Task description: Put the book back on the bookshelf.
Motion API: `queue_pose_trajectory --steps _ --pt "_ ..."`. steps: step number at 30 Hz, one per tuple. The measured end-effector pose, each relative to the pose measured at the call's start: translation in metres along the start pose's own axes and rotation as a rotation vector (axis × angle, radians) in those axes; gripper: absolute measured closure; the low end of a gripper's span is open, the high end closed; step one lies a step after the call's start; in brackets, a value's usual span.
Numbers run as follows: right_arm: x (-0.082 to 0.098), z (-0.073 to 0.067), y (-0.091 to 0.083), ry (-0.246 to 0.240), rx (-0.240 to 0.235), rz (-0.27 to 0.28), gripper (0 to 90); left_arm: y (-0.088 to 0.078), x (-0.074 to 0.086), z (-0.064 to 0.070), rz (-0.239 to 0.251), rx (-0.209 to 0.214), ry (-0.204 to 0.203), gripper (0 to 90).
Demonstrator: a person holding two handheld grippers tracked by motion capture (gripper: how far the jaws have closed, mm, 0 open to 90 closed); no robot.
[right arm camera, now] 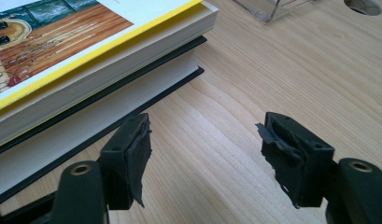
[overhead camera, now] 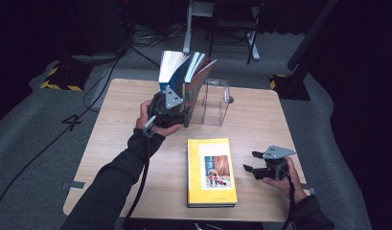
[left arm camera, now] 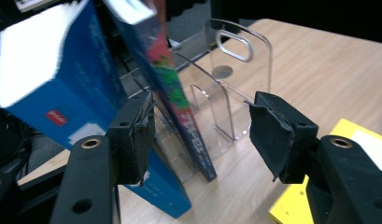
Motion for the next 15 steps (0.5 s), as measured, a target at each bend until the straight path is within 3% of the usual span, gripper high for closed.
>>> queue_pose_trajectory --steps 5,15 --pt "0.000 -0.001 0.000 -0.004 -0.002 -0.001 33.5 -0.001 0.009 0.008 -0.013 0.027 0.013 39.9" --pt "-0.001 -0.003 -0.001 -0.013 -0.012 0.000 33.2 -0.002 0.042 0.028 -0.065 0.086 0.079 37.5"
Point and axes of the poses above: each handheld gripper's, and its own axes: y roughly forward along the jaws, x roughly out of its underside, z roughly to its right, the point moved 2 cm from there along y, roughly forward along the jaws
